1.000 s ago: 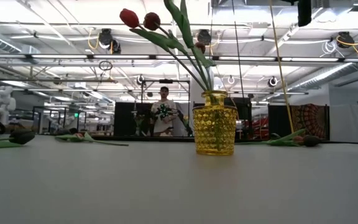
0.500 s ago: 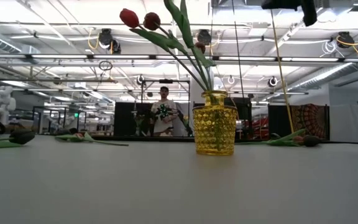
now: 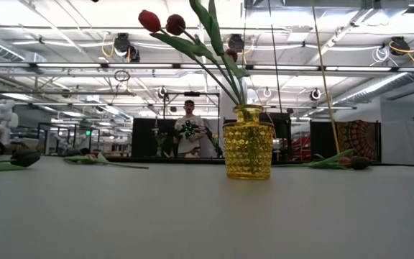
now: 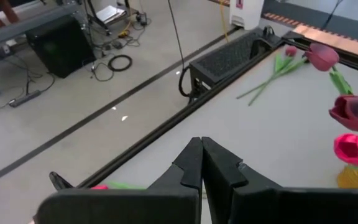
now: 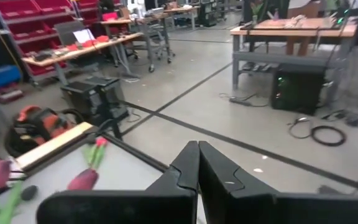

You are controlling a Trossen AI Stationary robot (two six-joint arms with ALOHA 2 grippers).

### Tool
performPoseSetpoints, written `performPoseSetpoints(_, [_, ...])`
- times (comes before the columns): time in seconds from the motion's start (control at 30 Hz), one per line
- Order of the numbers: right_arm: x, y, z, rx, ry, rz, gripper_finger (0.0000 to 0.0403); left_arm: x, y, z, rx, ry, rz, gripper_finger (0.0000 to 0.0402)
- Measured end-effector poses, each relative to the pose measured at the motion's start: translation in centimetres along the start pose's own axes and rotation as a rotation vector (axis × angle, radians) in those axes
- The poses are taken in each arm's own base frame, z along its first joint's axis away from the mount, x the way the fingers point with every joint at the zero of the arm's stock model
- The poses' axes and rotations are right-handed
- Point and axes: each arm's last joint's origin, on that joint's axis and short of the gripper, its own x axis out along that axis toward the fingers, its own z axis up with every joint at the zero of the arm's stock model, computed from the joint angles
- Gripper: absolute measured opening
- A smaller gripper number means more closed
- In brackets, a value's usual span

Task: Sort flowers into vase by color
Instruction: Put the red flower into the yellow vase

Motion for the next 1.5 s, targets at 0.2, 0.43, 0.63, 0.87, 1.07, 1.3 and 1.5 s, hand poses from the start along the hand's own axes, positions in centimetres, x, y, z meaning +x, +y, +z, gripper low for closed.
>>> performPoseSetpoints(0.2, [-0.6,-0.8,0.8,-0.055,0.05,-0.039,0.0,0.1,0.1,0.1,-0.015,-0.004,0.009,0.0009])
performPoseSetpoints(0.43, [0.2,-1.0,-0.7,-0.024,0.205,-0.076,0.0,0.1,0.0,0.1,0.01,0.004,-0.002,0.0009])
performPoseSetpoints(0.63, [2.3,-0.2,-1.4,-0.051,0.29,-0.131,0.0,0.1,0.0,0.1,0.011,0.014,-0.017,0.0009])
performPoseSetpoints(0.87, [6.0,0.4,-2.4,-0.064,0.398,-0.196,0.0,0.1,0.0,0.0,0.042,0.022,-0.026,0.0009])
performPoseSetpoints(1.07, [8.1,-0.1,-2.9,-0.051,0.476,-0.225,0.0,0.1,-0.1,0.0,0.048,0.03,-0.038,0.0009])
performPoseSetpoints(1.3, [9.2,-1.7,-3.2,-0.046,0.543,-0.315,0.0005,0.1,-0.1,-0.1,0.053,0.047,-0.055,0.0009])
performPoseSetpoints(1.5, [10.5,-3.1,-3.3,-0.023,0.614,-0.309,0.0044,0.1,-0.1,-0.1,0.056,0.055,-0.062,0.0009])
